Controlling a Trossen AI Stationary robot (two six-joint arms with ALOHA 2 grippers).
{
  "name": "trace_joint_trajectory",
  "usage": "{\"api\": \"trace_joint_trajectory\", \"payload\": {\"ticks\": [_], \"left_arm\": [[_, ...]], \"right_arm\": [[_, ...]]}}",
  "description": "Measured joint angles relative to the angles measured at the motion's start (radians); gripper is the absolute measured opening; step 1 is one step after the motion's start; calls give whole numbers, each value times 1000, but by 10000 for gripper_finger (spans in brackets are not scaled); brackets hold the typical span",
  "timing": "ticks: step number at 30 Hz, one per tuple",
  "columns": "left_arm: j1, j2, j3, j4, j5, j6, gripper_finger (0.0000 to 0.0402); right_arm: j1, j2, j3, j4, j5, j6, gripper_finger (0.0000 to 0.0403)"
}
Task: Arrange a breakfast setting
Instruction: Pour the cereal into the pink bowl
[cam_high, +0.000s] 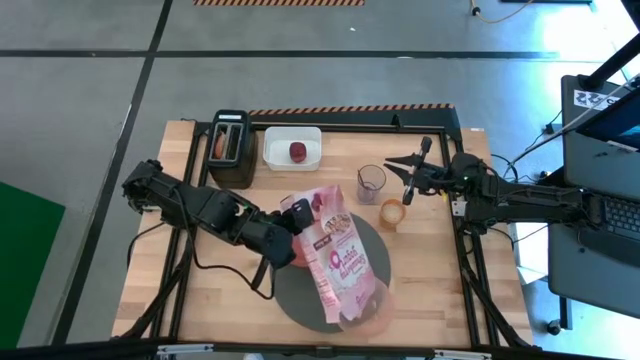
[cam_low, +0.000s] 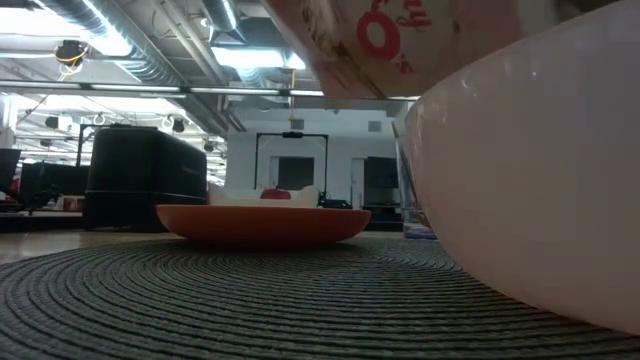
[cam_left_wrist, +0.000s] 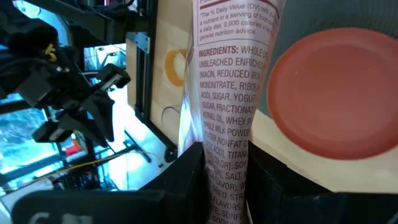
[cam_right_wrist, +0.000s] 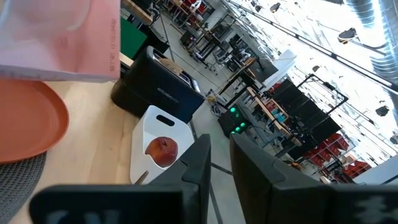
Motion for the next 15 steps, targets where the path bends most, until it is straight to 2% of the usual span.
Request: {"api": "trace_joint_trajectory", "payload": {"ticks": [15], "left_arm": [[-4, 0, 0, 11, -22, 54, 88]], "right_arm": [[0, 0, 0, -13, 0, -1, 65]]}}
